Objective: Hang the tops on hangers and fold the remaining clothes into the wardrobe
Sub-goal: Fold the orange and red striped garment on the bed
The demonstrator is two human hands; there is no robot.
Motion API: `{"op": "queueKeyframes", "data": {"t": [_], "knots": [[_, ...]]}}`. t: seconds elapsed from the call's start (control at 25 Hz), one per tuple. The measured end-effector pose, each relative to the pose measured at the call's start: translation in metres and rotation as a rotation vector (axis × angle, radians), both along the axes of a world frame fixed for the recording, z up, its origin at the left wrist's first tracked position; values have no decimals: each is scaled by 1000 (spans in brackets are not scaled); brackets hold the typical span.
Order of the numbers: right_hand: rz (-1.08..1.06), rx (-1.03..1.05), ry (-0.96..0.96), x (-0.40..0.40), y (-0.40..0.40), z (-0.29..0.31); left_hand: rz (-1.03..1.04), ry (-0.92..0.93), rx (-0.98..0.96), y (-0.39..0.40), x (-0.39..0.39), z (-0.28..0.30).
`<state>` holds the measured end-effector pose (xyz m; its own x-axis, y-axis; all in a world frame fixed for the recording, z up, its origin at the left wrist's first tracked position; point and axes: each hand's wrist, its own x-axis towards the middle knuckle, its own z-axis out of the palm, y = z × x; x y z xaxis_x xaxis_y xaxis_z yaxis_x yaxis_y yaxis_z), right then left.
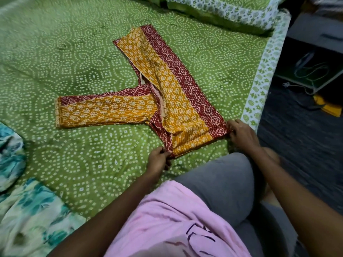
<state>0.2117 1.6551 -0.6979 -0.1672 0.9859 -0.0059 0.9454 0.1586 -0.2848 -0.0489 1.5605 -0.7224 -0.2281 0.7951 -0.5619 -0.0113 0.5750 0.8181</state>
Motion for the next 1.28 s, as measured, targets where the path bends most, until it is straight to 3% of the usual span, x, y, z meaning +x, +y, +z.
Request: {"op": "queueKeyframes", "data": {"t": [0.2, 0.28, 0.36, 0.48, 0.6, 0.72, 0.88, 1.0, 1.12, 1.2, 1.28], "knots": [[-34, -228, -304, -18, 7, 13, -198, 147, -9, 7, -10, 0], [17, -175, -355, -33, 8, 24, -251, 169, -14, 10, -11, 3], [102, -71, -131, -61, 1, 27, -299, 306, 18, 13, -11, 9], [195, -100, 204, -111, -6, 19, -228, 517, 234, 37, -17, 25], [97, -126, 415, -150, 13, 4, -207, 549, 380, 90, -33, 38], [-129, -286, 568, -184, 34, -2, -265, 630, 318, 147, -50, 46], [-388, -480, 605, -211, 50, -13, -226, 384, 85, 193, -58, 38], [-426, -486, 689, -222, 55, -19, -92, 239, 45, 217, -64, 28], [-350, -304, 761, -227, 52, -14, 20, -35, 49, 235, -70, 21], [-230, -89, 697, -224, 47, -18, 19, -112, 89, 251, -74, 17], [-185, -29, 692, -224, 45, -22, 18, -160, 121, 268, -80, 20]]}}
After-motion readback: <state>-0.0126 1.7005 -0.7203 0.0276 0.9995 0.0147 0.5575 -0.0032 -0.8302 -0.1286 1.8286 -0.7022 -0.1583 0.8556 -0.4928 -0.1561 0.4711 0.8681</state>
